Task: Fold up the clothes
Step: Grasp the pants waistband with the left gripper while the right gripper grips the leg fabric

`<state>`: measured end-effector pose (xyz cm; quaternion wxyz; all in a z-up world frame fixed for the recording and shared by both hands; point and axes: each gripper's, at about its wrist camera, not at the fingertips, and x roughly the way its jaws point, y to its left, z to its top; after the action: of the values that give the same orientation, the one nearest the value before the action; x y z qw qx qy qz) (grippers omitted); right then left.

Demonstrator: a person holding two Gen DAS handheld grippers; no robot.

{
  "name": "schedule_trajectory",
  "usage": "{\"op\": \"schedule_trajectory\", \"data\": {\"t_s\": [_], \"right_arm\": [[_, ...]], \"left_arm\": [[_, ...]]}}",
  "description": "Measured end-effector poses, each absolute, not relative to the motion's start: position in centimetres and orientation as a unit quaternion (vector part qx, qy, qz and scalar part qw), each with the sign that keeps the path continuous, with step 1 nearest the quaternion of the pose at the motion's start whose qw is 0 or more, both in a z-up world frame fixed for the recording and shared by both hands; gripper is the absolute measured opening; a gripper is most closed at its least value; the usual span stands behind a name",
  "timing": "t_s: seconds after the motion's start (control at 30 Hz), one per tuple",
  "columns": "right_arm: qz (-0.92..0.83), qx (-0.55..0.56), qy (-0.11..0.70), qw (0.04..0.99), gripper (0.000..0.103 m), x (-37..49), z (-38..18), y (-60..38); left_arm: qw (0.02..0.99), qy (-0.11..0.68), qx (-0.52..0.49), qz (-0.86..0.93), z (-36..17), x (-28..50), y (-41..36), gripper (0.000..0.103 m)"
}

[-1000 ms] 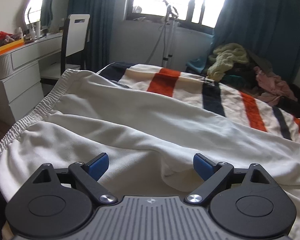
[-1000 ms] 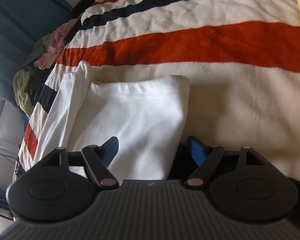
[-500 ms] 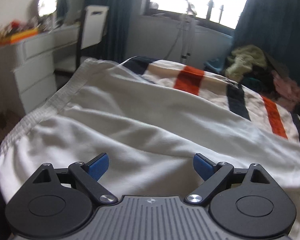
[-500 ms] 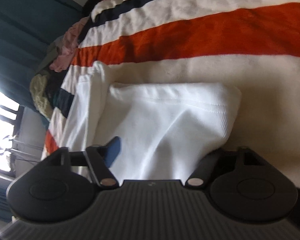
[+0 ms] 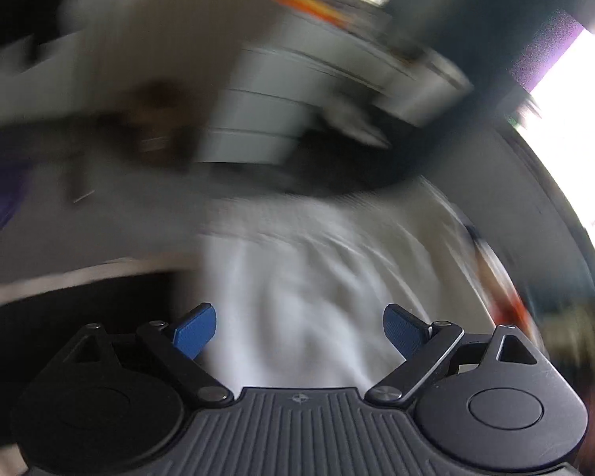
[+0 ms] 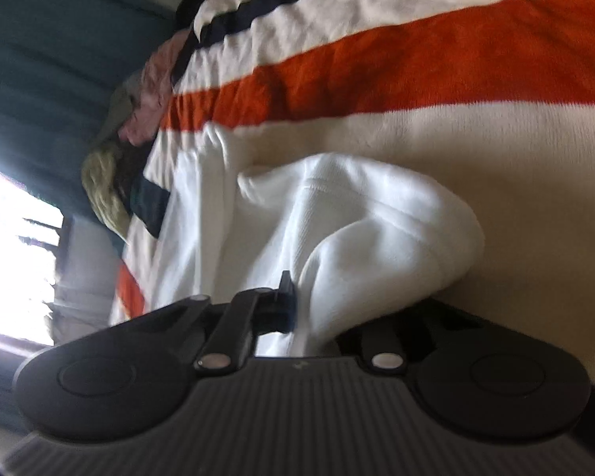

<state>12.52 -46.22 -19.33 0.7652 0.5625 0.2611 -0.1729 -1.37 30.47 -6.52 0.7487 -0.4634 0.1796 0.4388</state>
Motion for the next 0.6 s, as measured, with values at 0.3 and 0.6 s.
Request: {"op": "schedule_trajectory", "data": {"t_s": [0.3,0.6], "right_arm": [[-0.174,0.642,0.243,0.706,0.014,10.9,-20.0,-47.2],[-0.185,0.682,0.252,0.661,0.022,7.2,-20.1,-47.9]], "left_arm": [[0.72,0.159,-0.542,0.404,-9.6,-5.8,33.2,0.083],[0.746,0.148,-0.566,0.317,-10.8,-4.5,32.9,0.081]]}}
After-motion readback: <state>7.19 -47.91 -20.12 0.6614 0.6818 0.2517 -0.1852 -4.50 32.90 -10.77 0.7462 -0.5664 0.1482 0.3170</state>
